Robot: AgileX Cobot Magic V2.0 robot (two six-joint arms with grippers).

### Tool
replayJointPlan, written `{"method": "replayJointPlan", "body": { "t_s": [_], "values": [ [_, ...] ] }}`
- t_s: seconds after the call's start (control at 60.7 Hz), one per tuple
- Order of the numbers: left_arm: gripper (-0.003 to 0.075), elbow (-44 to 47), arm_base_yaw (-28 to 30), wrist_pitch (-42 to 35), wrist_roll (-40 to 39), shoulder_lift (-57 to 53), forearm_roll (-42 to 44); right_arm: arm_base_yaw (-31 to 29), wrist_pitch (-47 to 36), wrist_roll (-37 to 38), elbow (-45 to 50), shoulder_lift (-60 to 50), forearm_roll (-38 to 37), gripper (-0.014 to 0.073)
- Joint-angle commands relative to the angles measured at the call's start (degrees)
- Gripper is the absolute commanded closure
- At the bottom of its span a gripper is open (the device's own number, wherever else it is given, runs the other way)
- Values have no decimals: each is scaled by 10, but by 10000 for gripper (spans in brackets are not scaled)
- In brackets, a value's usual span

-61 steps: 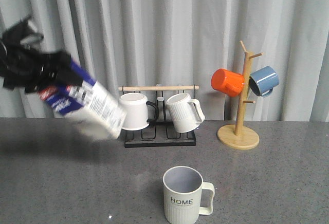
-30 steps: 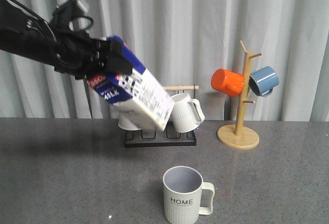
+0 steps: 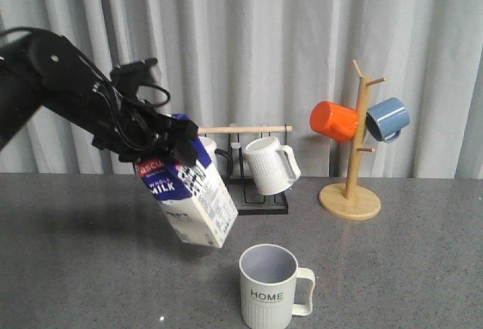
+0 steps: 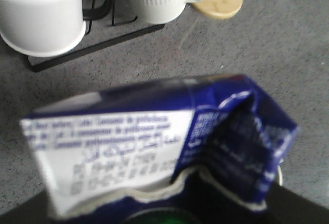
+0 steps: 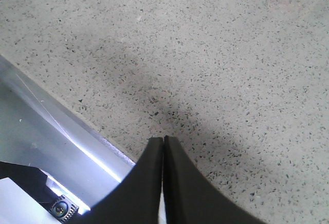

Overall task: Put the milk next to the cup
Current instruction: 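Lower the milk carton beside the white HOME mug with the left gripper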

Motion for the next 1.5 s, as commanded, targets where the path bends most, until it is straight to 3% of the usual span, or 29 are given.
{"method": "replayJointPlan", "body": {
  "t_s": [0.0, 0.956, 1.483],
  "values": [
    [546, -14, -6, -12, -15, -13, -4, -2, -31, 1, -16, 0, 4, 599],
    [532, -14, -40, -12, -14, 37, -1, -2, -31, 1, -16, 0, 4, 599],
    [300, -14, -40, -12, -15, 37, -5, -2, -31, 1, -16, 0, 4, 599]
  ]
}}
